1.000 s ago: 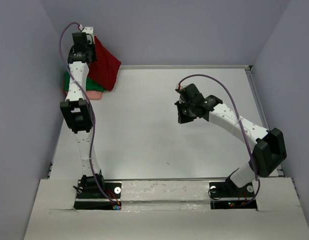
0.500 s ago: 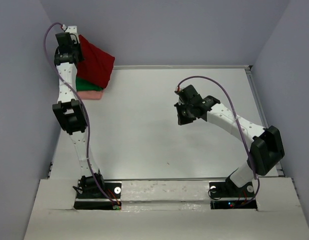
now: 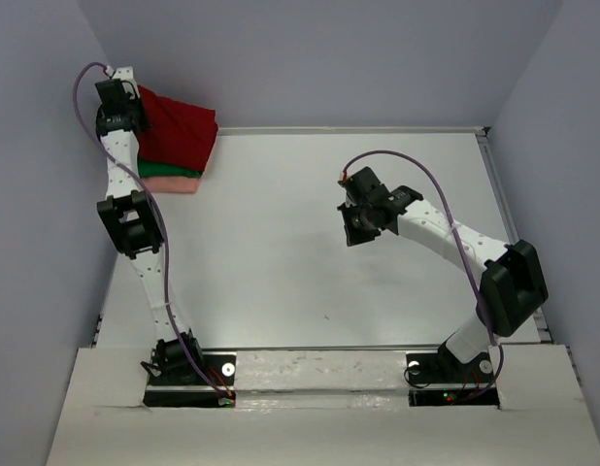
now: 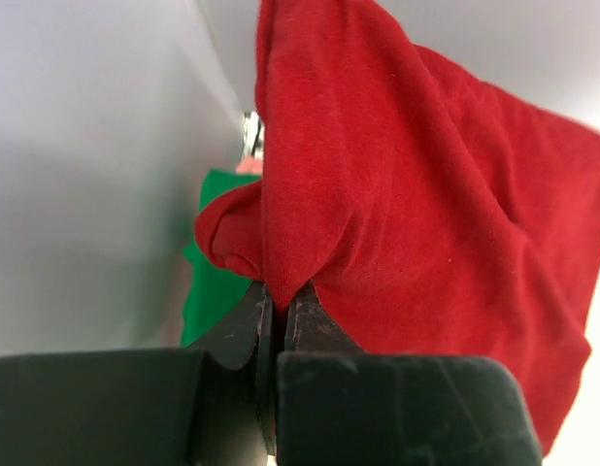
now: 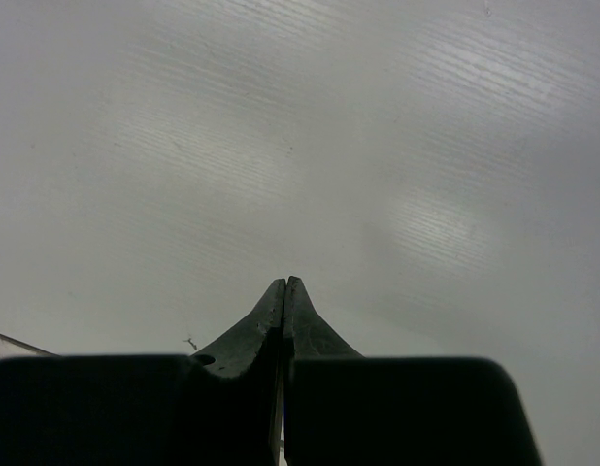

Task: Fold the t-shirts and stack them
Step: Neatly place the folded tshirt to the corner

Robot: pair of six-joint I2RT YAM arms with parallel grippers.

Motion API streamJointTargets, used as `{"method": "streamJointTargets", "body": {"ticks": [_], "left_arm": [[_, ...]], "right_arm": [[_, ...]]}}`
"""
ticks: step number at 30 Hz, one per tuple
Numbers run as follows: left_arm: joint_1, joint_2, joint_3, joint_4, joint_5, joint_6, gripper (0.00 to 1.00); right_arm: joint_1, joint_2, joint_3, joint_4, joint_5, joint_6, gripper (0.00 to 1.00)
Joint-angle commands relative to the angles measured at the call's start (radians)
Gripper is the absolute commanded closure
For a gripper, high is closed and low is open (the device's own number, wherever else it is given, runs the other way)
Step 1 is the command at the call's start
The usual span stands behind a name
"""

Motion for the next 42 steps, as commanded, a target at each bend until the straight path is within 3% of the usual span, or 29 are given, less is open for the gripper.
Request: {"method": "streamJointTargets", "body": {"ticks": [1,27,42], "left_arm": [[0.011,0.005,0.004,0.077,-0.023,-0.015,1.0],[0.088,0.046,0.03,0.067,-0.144,0.011,1.0],[0.09,0.147,-0.007,0.087,-0.184,0.022,1.0]], "right_arm": [[0.007,-0.004,0.038,-0.028,0.017,0.004,1.0],[0.007,0.075,0.101,-0.063,0.006,-0.034,1.0],[0.007,0.093,0.116,-0.074,0.009,-0.042,1.0]]}}
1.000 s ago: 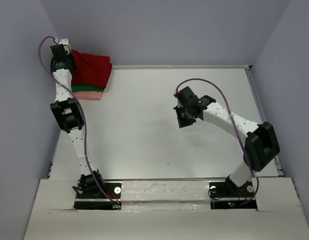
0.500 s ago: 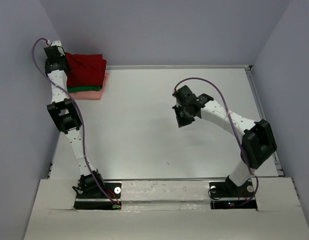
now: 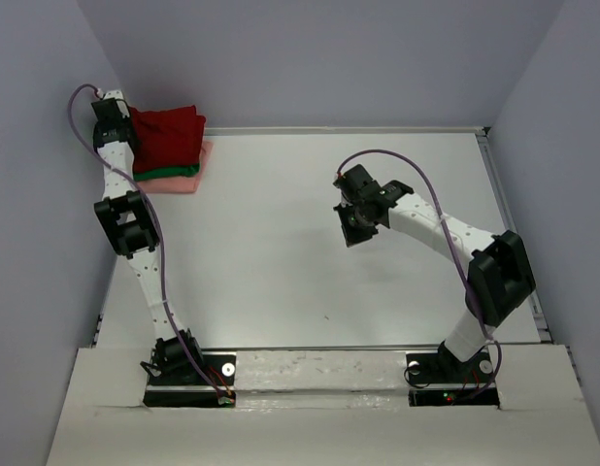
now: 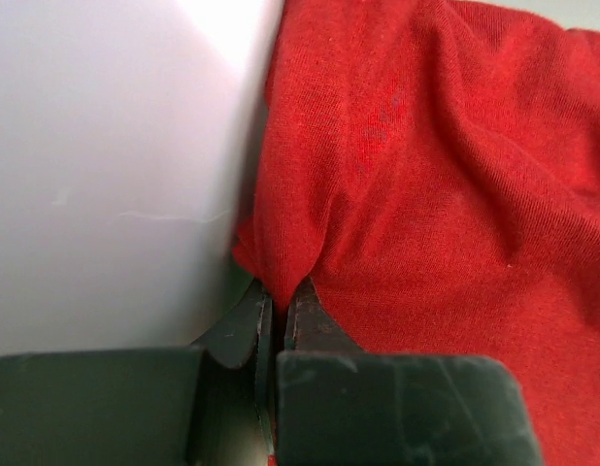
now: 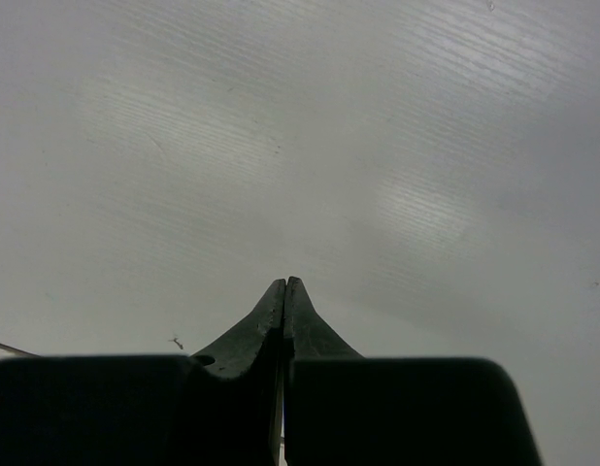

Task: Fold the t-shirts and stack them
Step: Neatly place the folded tshirt to the corner

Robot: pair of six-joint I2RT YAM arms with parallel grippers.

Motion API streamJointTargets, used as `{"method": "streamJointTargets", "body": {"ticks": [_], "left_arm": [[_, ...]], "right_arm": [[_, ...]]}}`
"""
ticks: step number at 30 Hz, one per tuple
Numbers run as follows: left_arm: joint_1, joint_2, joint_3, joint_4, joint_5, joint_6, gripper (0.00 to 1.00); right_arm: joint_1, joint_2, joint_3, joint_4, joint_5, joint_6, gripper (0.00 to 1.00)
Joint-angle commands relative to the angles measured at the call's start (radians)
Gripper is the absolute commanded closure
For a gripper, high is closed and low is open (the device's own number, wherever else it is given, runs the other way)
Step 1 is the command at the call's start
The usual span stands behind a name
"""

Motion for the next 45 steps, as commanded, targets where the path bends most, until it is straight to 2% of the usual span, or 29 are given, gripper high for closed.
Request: {"method": "streamJointTargets", "body": {"ticks": [1,7,9,10,12,15,16,17,25,31,33,41,45], "left_arm": [[0.021,0.04,0.019,0.024,-0.049,0.015,1.0],[0.003,0.023,0.008,0.041,-0.098,0.024,0.99],[0.001,0.023,0.022,0.029,-0.129,0.031,0.91],[-0.002,0.017,0.037,0.023,-0.138,0.027,0.84],[0.0,-0.017,0.026,0.029,-0.134,0.004,0.46],[-0.006,-0.066,0.0,0.053,-0.117,-0.007,0.21],[-0.011,-0.096,-0.009,0.056,-0.115,-0.01,0.04],[-0.016,-0.109,-0.006,0.052,-0.115,-0.01,0.01],[-0.13,-0.294,-0.006,0.033,-0.181,0.013,0.01],[-0.305,-0.422,-0.049,0.047,-0.258,0.054,0.01],[-0.33,-0.434,-0.049,0.049,-0.27,0.058,0.01],[-0.347,-0.338,0.037,-0.059,-0.163,-0.076,0.01],[-0.35,-0.354,-0.055,-0.03,-0.08,-0.192,0.09]], "right_arm": [[0.007,0.018,0.05,-0.009,0.0,-0.016,1.0],[0.007,0.019,0.042,-0.012,0.003,-0.019,1.0],[0.007,0.018,0.041,-0.014,0.002,-0.017,1.0],[0.007,0.018,0.038,-0.012,-0.001,-0.019,1.0],[0.007,0.024,0.045,-0.012,-0.006,-0.017,1.0],[0.007,0.032,0.055,-0.014,-0.015,-0.016,1.0],[0.007,0.035,0.056,-0.014,-0.017,-0.014,1.0],[0.007,0.033,0.05,-0.003,-0.018,-0.01,1.0],[0.007,0.024,0.041,0.005,-0.082,0.003,1.0],[0.007,0.004,0.05,-0.004,-0.083,0.004,1.0],[0.007,-0.007,0.052,-0.012,-0.067,0.006,1.0],[0.007,-0.062,0.065,-0.035,-0.035,0.016,1.0],[0.017,-0.089,0.041,-0.038,-0.018,0.024,1.0]]}}
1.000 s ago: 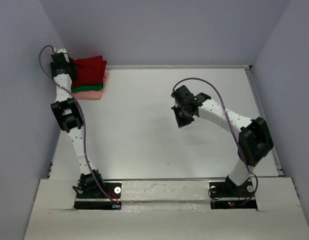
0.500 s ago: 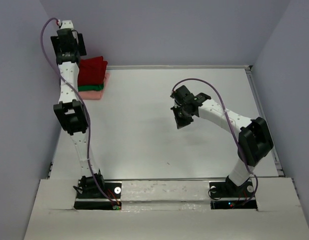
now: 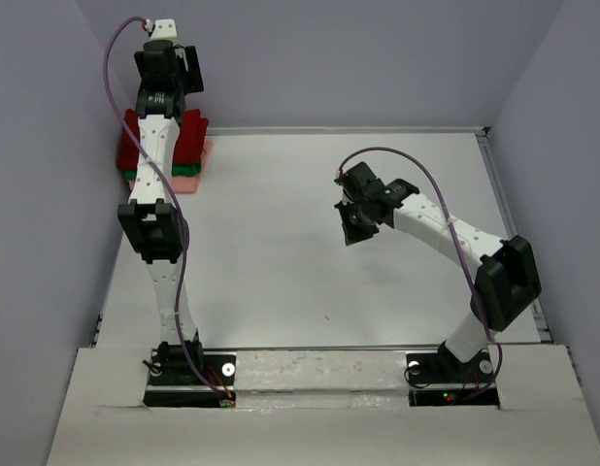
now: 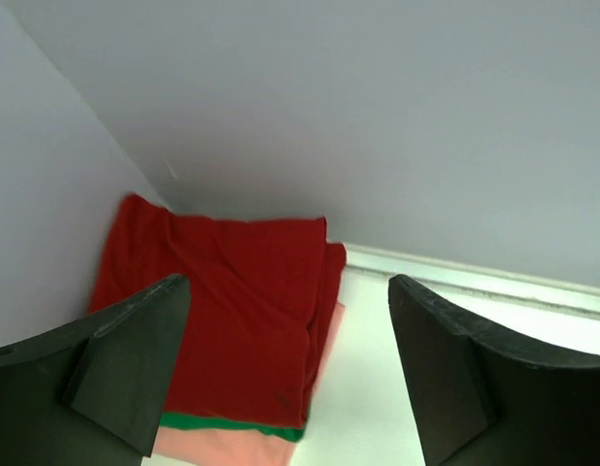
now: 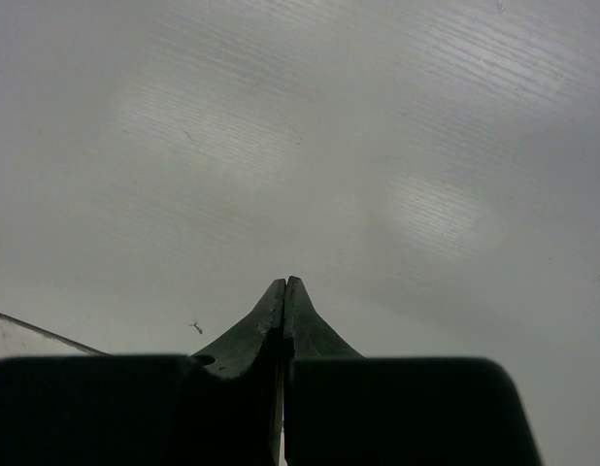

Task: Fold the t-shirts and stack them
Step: Neatly place the folded tshirt to the corner

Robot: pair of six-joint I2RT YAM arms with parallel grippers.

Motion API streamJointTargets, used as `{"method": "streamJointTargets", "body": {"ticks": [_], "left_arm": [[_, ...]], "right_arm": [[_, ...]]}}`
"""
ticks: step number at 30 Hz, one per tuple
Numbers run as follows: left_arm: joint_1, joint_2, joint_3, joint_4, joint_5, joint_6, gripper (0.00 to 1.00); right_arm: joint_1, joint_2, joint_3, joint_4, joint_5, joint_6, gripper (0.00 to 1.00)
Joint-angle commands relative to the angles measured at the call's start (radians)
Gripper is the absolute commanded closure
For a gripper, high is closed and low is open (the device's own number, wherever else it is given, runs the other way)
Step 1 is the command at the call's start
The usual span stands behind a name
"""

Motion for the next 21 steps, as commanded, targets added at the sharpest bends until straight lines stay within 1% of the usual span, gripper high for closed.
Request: {"method": "streamJointTargets", "body": {"ticks": [1,3,4,5,6,7,8,9,10,12,16,21], "left_arm": [[0.008,-0.013,-0.1,-0.002,0.089,-0.143,0.11],[0.01,-0.015,-0.13,0.005,0.112,-0.18,0.11],[0.013,-0.003,-0.133,-0.012,0.106,-0.192,0.13],[0.013,0.008,-0.129,-0.026,0.105,-0.203,0.17],[0.02,0.032,-0.122,-0.041,0.115,-0.216,0.24],[0.028,0.045,-0.113,-0.053,0.135,-0.25,0.56],[0.048,0.054,-0.113,-0.063,0.155,-0.27,0.81],[0.06,0.074,-0.113,-0.066,0.227,-0.29,0.98],[0.071,0.074,-0.112,-0.067,0.256,-0.308,1.0],[0.096,0.105,-0.107,-0.063,0.301,-0.341,1.0],[0.131,0.14,-0.072,-0.072,0.316,-0.37,1.0],[0.163,0.187,-0.064,-0.08,0.33,-0.384,1.0]], "right_arm": [[0.014,-0.069,0.019,-0.015,0.059,0.014,1.0],[0.014,-0.094,0.004,-0.012,0.07,0.019,1.0],[0.014,-0.103,-0.013,-0.011,0.079,0.019,1.0],[0.014,-0.114,-0.022,-0.006,0.085,0.021,1.0],[0.014,-0.137,-0.034,0.0,0.09,0.022,1.0],[0.014,-0.146,-0.057,0.006,0.093,0.024,1.0],[0.014,-0.155,-0.068,0.014,0.096,0.027,1.0],[0.014,-0.169,-0.079,0.017,0.099,0.03,1.0],[0.014,-0.169,-0.089,0.02,0.104,0.031,1.0],[0.014,-0.187,-0.116,0.029,0.108,0.033,1.0],[0.014,-0.219,-0.143,0.034,0.12,0.034,1.0],[0.014,-0.235,-0.149,0.035,0.128,0.03,1.0]]}}
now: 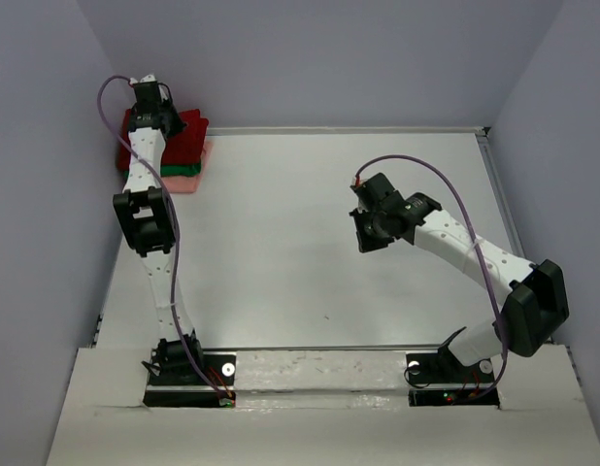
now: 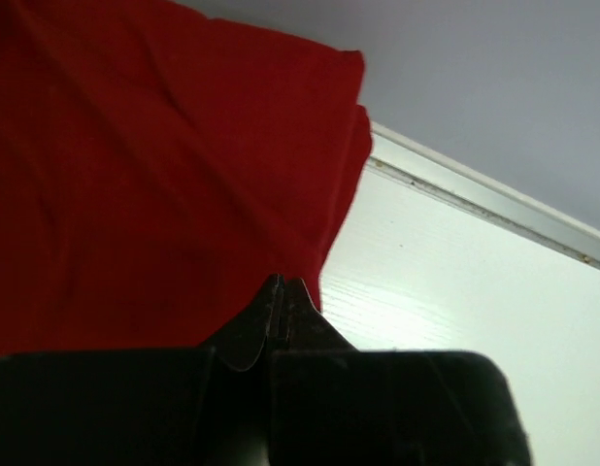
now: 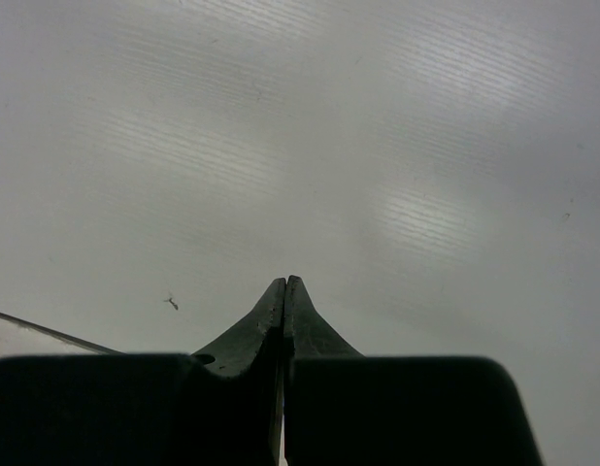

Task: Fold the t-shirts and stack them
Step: Neatly place the folded tshirt to the corner

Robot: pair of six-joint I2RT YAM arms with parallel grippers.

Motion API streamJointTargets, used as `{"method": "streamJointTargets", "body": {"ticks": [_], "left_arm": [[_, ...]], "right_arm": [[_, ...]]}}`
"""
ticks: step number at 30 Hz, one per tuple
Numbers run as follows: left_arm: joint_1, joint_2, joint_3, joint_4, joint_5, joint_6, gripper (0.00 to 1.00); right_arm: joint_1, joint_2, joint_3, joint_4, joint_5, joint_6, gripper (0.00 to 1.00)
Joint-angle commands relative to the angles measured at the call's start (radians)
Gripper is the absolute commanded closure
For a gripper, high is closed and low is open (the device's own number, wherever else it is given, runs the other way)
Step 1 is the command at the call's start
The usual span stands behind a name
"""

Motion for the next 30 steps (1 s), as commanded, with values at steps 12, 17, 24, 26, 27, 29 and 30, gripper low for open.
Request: {"method": "streamJointTargets", "body": {"ticks": [12,17,24,26,27,29,30], "left_arm": [[0.019,0.001,-0.189,0.058,0.065,-0.044,1.0],[0.02,-0.05,-0.359,0.072,0.031,-0.095,1.0],[0.016,-0.108,-0.428,0.029,0.027,-0.101,1.0],[0.014,-0.162,-0.451,0.063,0.023,-0.106,1.0],[0.014,-0.183,-0.456,0.075,0.025,-0.106,1.0],[0.013,-0.235,-0.459,0.112,0.034,-0.107,1.0],[0.008,-0.269,-0.46,0.126,0.052,-0.106,1.0]], "right_arm": [[0.01,-0.019,0.03,0.036,0.008,-0.013,1.0],[0.01,-0.038,0.021,0.04,0.004,-0.024,1.0],[0.01,-0.095,-0.032,0.058,-0.002,-0.028,1.0],[0.01,-0.1,-0.055,0.075,-0.02,-0.021,1.0],[0.01,-0.101,-0.062,0.079,-0.028,-0.018,1.0],[0.01,-0.103,-0.081,0.098,-0.04,-0.015,1.0],[0.01,-0.101,-0.087,0.102,-0.04,-0.015,1.0]]}}
